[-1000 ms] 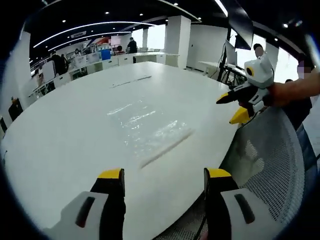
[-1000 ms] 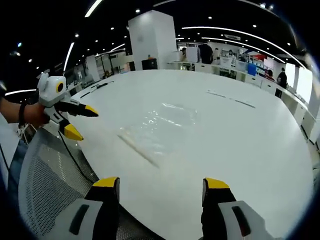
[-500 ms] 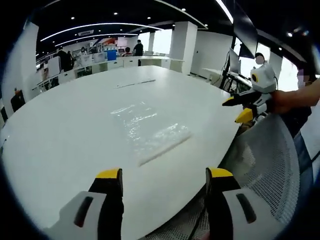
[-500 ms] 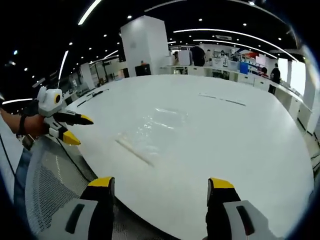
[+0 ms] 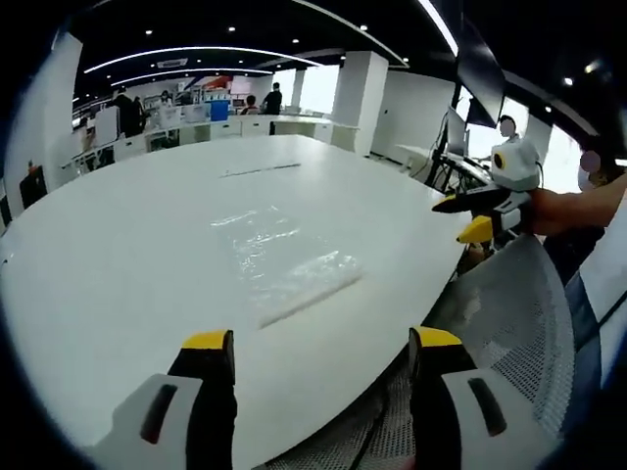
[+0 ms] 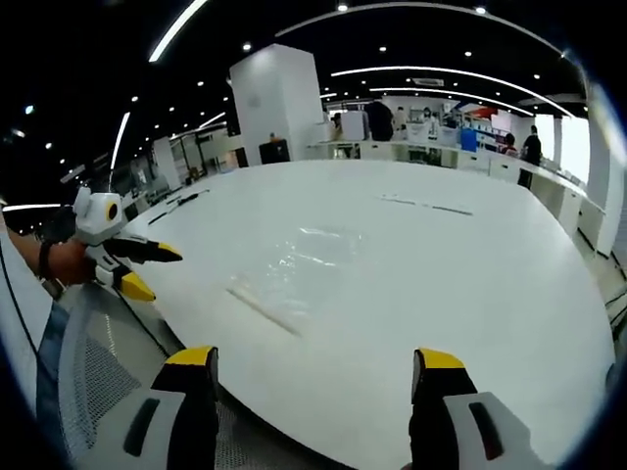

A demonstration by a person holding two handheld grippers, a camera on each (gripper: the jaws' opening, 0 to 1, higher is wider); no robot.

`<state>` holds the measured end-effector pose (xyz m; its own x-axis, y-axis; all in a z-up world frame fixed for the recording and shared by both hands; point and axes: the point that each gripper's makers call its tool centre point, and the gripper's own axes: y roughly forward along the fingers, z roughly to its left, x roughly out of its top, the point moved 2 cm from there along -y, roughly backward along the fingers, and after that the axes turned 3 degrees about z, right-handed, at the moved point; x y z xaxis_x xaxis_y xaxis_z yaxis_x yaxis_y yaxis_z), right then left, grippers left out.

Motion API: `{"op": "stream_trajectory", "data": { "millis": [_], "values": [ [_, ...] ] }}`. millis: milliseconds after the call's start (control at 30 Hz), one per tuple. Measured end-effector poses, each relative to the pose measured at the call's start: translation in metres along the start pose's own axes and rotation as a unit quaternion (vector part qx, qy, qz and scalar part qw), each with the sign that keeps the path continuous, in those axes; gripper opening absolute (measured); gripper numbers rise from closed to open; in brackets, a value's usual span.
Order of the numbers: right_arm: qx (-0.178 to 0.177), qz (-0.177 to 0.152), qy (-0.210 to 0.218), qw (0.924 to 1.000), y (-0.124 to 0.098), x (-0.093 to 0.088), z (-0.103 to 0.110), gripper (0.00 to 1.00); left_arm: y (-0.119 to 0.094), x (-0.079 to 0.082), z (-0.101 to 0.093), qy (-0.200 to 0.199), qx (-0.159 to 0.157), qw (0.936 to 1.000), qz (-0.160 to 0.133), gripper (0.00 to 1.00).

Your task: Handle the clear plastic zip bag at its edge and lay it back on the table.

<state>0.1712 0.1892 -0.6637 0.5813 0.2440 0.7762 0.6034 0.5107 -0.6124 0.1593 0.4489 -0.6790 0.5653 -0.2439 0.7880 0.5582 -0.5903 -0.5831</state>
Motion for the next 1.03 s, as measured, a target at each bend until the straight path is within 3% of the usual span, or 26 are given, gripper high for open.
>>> {"op": "stream_trajectory", "data": {
  "millis": [267, 467, 1033],
  "values": [
    [-0.004, -0.012, 0.009, 0.9999, -0.004, -0.001, 0.001, 0.83, 0.000, -0.003, -0.011, 0.000, -0.007, 1.0000, 0.004, 0.72],
    [-0.003, -0.011, 0.006, 0.9999, -0.003, 0.000, 0.001, 0.83, 0.001, -0.001, 0.001, -0.005, -0.002, 1.0000, -0.001, 0.72],
    [-0.001, -0.006, 0.007, 1.0000, -0.002, 0.000, 0.001, 0.83, 0.006, -0.001, -0.003, -0.001, -0.008, 1.0000, 0.004, 0.73]
  ]
}}
